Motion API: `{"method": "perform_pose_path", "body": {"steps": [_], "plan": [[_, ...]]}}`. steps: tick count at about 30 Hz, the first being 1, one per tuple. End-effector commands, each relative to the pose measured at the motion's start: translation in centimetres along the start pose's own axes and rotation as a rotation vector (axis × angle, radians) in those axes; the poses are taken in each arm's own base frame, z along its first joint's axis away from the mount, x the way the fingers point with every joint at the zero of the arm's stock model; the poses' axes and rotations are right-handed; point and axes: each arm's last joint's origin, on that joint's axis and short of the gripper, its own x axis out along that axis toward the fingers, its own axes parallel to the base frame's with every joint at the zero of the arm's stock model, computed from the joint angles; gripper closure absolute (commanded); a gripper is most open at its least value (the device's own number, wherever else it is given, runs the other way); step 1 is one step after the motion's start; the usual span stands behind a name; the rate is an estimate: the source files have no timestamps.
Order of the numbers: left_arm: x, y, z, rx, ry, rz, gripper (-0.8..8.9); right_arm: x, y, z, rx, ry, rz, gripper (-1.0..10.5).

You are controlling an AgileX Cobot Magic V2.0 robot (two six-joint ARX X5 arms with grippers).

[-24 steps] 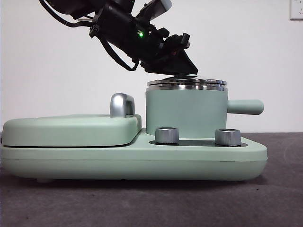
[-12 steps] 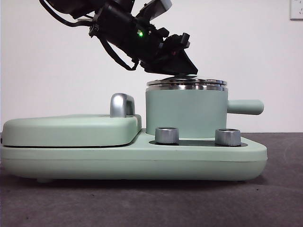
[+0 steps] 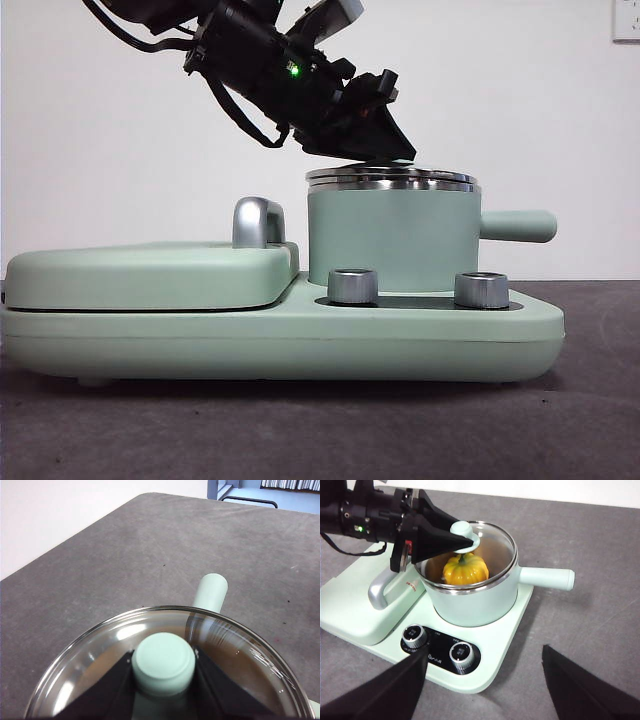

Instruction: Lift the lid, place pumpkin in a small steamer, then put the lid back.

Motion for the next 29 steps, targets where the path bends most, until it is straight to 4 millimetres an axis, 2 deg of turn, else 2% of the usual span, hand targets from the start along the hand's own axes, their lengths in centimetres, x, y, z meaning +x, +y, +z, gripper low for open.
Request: {"method": "perform_pose_path", "body": {"steps": [1,13,24,29], "plan": [[0.12,-0.15,0.93,0.019,-0.031,-0.005,7.98,-0.05,0.04,0.07,0.008,0.002,0.0,5.9],[0.11,-0.23,1.1,0.018,-0.059,-0.051,7.98,-0.05,0.02,-0.09,0.008,0.018,-0.003,5.9],[0.58,0.1,0.23,-0.014,-0.037,-0.073,7.97,-0.05,0.02,-0.09,0.009,0.018,-0.002,5.9],[0.57,0.11,0.23,-0.014,-0.038,-0.072,7.3,-0.05,0.02,-0.09,0.009,0.018,-0.002,5.9]]}}
